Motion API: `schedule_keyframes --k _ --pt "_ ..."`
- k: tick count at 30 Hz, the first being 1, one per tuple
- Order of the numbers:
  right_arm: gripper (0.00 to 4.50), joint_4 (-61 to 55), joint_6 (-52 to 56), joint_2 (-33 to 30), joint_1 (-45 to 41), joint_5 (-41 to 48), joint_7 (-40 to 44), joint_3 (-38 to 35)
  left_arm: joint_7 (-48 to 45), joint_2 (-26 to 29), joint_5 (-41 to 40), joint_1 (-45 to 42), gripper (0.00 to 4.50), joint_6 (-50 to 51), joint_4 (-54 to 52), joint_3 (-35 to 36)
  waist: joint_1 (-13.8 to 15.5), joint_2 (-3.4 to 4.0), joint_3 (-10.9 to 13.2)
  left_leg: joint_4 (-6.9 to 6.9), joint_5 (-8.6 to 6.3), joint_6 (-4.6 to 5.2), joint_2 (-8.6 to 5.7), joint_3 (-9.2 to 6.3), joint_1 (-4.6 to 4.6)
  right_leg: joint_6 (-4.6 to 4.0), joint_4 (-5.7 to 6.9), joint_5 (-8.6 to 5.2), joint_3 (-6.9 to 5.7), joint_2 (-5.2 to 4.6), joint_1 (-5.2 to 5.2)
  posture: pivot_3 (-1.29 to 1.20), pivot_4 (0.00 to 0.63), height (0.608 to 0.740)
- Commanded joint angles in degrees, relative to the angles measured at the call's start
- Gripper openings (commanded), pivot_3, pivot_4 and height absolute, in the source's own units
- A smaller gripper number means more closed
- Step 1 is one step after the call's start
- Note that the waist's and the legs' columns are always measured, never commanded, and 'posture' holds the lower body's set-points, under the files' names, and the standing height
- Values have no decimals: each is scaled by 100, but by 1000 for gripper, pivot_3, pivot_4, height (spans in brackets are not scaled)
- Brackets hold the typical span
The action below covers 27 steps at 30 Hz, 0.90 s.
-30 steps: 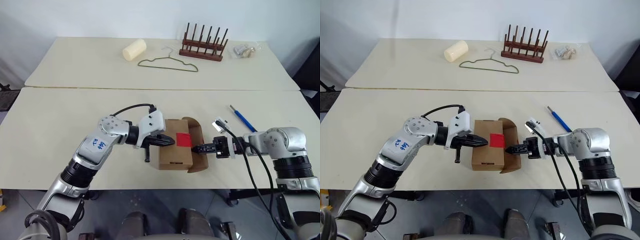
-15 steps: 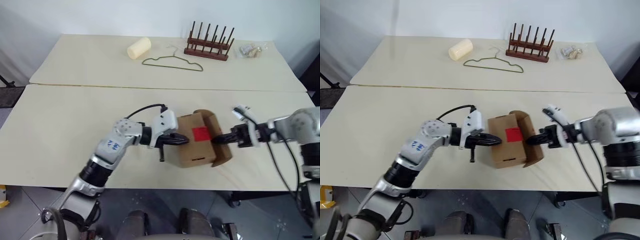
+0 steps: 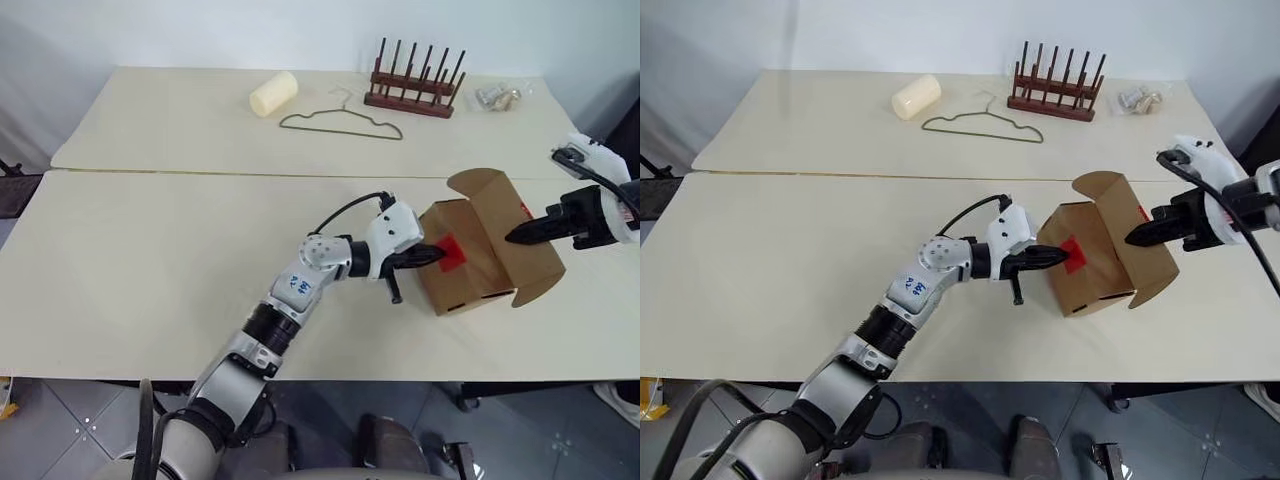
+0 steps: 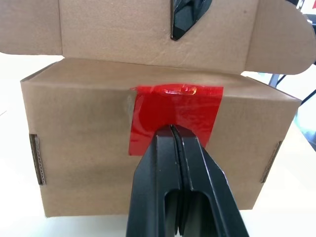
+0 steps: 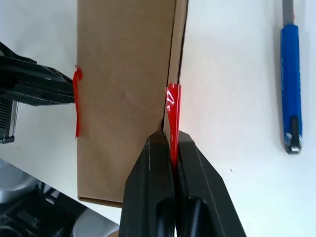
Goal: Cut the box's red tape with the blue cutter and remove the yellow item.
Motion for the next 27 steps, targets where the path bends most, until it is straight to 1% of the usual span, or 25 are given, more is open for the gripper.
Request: schedule_keyframes --k 1,5,8,9,11,14,17,19,23,27 --pt "38 -218 21 -34 -143 423 -353 -17 85 -107 33 244 0 70 -277 -26 2 0 0 2 0 0 0 -2 -10 0 8 0 2 -2 -14 0 150 740" --pt "38 -331 21 75 2 791 -1163 -231 125 165 185 632 0 584 -847 -143 7 0 0 9 0 0 0 -4 -28 -1 22 0 -4 -2 -33 0 150 740" --pt "38 -383 21 179 54 1154 -1796 -360 -62 711 354 964 0 1088 -1618 -315 9 0 0 21 0 0 0 -4 -46 -1 24 1 -12 -2 -40 0 150 740" --pt "38 -367 21 218 55 1274 -1984 -395 -209 886 243 1067 0 1293 -1983 -315 4 1 0 21 0 0 1 -5 -48 -1 24 1 -14 -1 -40 0 150 740" --pt "38 -318 21 325 63 1386 -2359 -498 -427 1058 -134 1124 0 1703 -2657 -181 2 0 0 20 0 0 2 -6 -47 -1 26 1 -14 -2 -40 0 150 740" --pt "38 -218 21 478 95 1575 -2864 -668 -623 1040 -566 867 0 2082 -3204 -28 21 0 0 30 0 0 3 -7 -53 -1 25 1 -13 -2 -38 0 150 740" --pt "38 -200 21 568 199 1905 -3284 -797 -671 835 -829 478 0 2214 -3242 39 22 0 0 37 2 2 2 -8 -56 -1 26 1 -13 -2 -35 0 150 740" --pt "38 -226 21 653 326 2115 -3611 -947 -678 649 -901 229 0 2184 -3031 25 8 0 -1 36 2 2 2 -7 -54 -1 28 1 -15 0 -33 0 150 740" --pt "38 -188 21 776 447 2901 -4337 -1166 -605 585 -513 -87 0 1830 -2447 -242 -15 1 -1 29 2 2 3 -3 -45 -1 34 1 -14 4 -34 0 150 740" --pt "38 -7 21 878 402 3890 -5094 -1236 -488 542 -471 -144 0 1770 -2283 -207 -20 1 -1 25 2 1 6 3 -41 -1 38 1 -10 8 -38 0 150 740"
